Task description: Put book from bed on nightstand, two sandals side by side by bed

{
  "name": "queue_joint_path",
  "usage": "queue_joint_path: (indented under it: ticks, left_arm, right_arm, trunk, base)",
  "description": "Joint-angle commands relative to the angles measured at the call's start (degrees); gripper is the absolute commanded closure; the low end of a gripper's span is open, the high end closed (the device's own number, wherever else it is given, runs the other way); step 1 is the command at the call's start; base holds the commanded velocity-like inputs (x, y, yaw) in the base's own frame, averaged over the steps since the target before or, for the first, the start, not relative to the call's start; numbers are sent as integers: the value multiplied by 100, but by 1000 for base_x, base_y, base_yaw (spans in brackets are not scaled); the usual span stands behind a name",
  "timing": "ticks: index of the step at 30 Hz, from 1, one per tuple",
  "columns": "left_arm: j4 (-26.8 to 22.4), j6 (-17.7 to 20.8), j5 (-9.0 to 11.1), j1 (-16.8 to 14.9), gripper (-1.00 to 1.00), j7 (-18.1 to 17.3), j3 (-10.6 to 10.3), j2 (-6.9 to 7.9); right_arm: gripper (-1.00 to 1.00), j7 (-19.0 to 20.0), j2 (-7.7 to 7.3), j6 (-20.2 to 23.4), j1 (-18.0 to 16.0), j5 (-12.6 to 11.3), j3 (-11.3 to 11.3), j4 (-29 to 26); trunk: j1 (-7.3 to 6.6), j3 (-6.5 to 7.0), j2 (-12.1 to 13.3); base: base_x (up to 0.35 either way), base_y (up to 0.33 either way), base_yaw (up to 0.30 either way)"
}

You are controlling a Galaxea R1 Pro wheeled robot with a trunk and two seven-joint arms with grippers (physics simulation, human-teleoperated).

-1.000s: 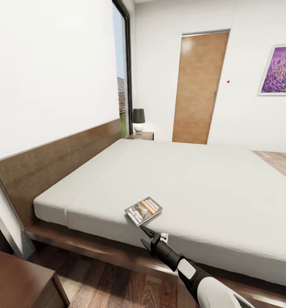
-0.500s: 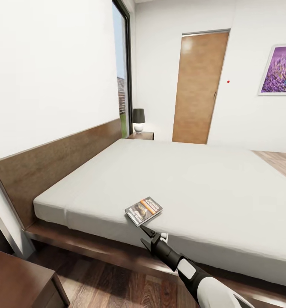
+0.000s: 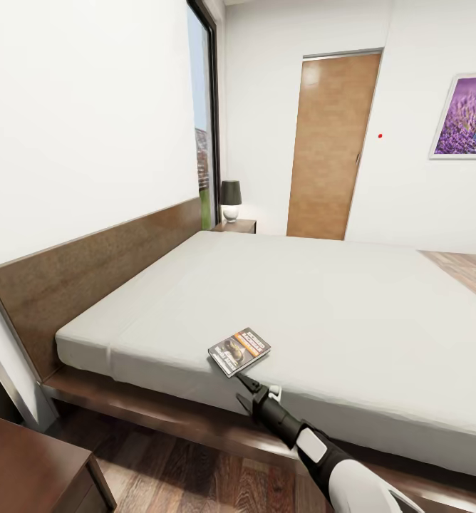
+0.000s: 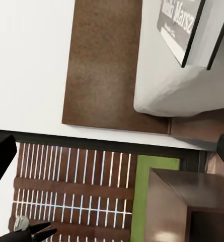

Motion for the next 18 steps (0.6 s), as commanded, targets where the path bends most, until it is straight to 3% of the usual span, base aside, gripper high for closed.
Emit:
queue_joint_path:
  ticks: [1, 8, 18]
  left_arm:
    - [-9, 9, 63, -40, -100, 108, -35, 2]
    - [-9, 89, 67, -42, -100, 395, -26, 0]
    - [-8, 229, 74, -44, -100, 470, -20, 0]
  right_arm:
    - [-100, -2, 1, 51, -3, -49, 13, -23]
    - [-100, -21, 2, 68, -5, -73, 11, -82]
    - [-100, -49, 7, 90, -57, -87, 11, -90]
  trunk:
    - [-1, -6, -2]
    - [-1, -6, -2]
    - [-1, -6, -2]
  base:
    - [0, 0, 0]
    - [0, 0, 0]
    - [0, 0, 0]
